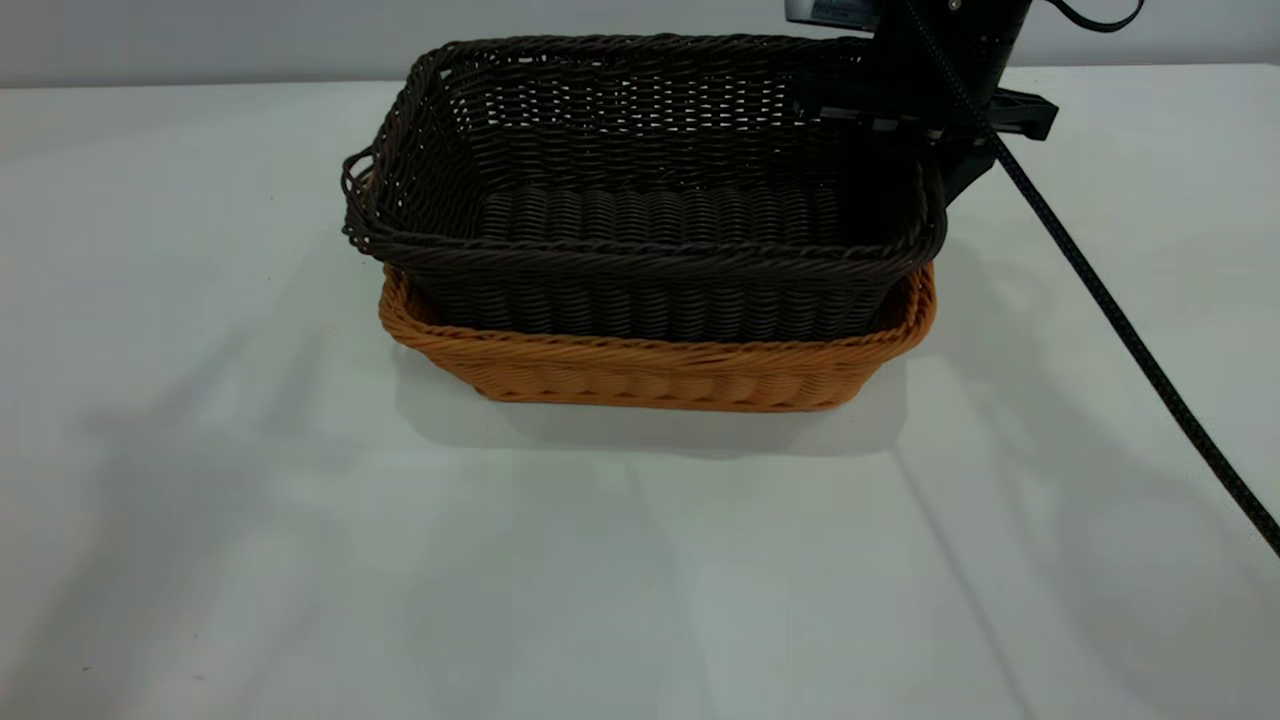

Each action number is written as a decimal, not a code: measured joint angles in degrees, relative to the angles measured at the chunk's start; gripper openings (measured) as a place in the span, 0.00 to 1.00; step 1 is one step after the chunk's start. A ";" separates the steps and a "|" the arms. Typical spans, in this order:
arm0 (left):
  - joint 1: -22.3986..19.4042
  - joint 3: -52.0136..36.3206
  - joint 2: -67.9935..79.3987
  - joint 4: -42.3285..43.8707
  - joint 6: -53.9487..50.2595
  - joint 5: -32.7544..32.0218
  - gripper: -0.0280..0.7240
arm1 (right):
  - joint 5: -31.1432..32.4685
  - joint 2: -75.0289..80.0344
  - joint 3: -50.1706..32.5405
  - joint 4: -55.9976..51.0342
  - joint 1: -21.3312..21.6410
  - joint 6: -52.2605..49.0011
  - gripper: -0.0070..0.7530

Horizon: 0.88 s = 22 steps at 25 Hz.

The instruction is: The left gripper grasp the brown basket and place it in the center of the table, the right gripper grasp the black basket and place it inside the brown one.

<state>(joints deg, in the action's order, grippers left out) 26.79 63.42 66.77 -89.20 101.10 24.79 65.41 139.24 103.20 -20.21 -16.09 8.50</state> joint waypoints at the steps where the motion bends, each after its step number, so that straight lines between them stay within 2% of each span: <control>1: 0.00 0.00 0.00 0.00 0.05 0.04 0.49 | 0.20 0.00 0.00 0.13 0.00 -0.21 0.28; 5: 0.00 0.00 0.00 0.00 0.05 0.04 0.49 | 1.53 0.00 0.29 0.20 0.00 -1.12 0.33; 10: 0.00 0.00 0.00 0.00 0.43 0.04 0.49 | 3.32 -0.58 1.86 0.87 0.00 -1.67 0.61; 14: 0.00 0.00 -0.46 0.00 2.51 0.04 0.49 | 3.67 -4.38 6.18 4.40 0.00 -2.04 0.77; 22: 0.00 0.00 -6.38 -0.06 4.70 -3.73 0.49 | 4.97 -19.28 11.73 6.71 0.00 -3.46 0.76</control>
<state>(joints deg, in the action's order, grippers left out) 26.79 63.42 60.39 -89.27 105.80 21.06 70.39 119.96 114.93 -13.50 -16.09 5.04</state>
